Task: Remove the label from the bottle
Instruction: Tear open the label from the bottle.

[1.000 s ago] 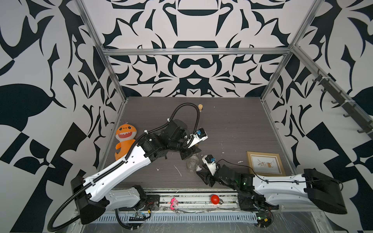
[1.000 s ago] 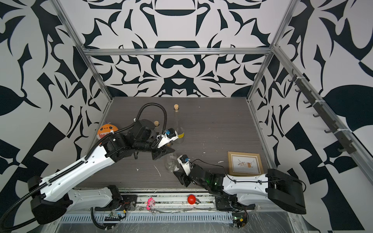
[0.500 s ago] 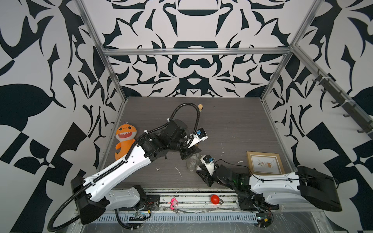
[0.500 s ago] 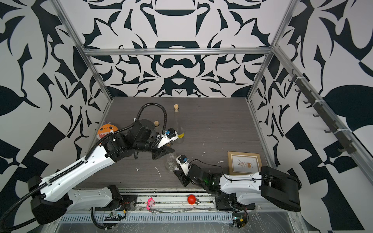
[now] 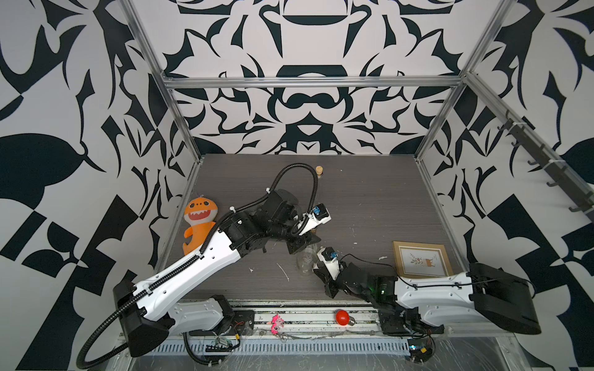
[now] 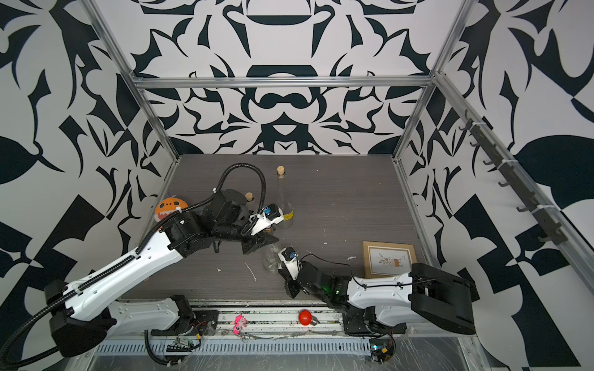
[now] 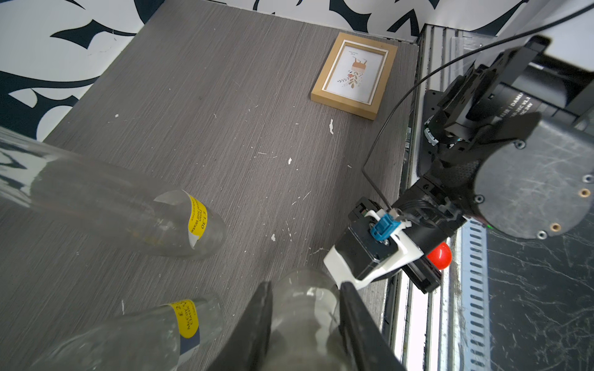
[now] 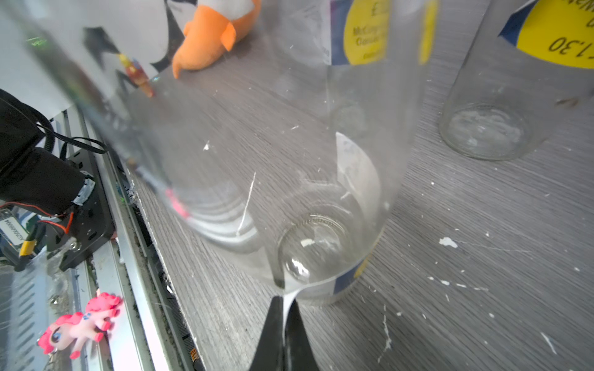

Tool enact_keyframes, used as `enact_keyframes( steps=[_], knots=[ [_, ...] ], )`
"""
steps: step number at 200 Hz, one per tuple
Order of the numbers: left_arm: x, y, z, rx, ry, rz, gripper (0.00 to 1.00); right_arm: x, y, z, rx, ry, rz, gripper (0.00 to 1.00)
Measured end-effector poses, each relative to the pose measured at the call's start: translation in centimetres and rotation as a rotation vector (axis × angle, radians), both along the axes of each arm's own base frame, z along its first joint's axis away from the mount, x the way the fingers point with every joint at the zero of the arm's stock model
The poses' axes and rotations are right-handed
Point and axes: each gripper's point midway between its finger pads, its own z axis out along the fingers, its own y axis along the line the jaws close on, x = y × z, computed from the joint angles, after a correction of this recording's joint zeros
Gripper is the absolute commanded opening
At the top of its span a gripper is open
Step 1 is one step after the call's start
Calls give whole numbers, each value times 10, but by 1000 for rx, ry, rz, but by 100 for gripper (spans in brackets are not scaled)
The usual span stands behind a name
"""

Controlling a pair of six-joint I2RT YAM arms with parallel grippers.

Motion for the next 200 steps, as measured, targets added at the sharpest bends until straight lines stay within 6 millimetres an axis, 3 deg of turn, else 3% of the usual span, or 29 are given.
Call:
enact_keyframes(
  steps=[73, 136, 200],
  knots=[
    [-11, -7, -1, -12, 36, -79, 0, -6, -17, 0, -50, 22, 0, 0],
    [-18, -25, 1, -37, 67, -154, 0, -18, -50, 3, -65, 39, -9, 0],
    [-22, -32, 1, -41, 67, -182, 0, -21, -60, 2, -83, 56, -15, 0]
  ],
)
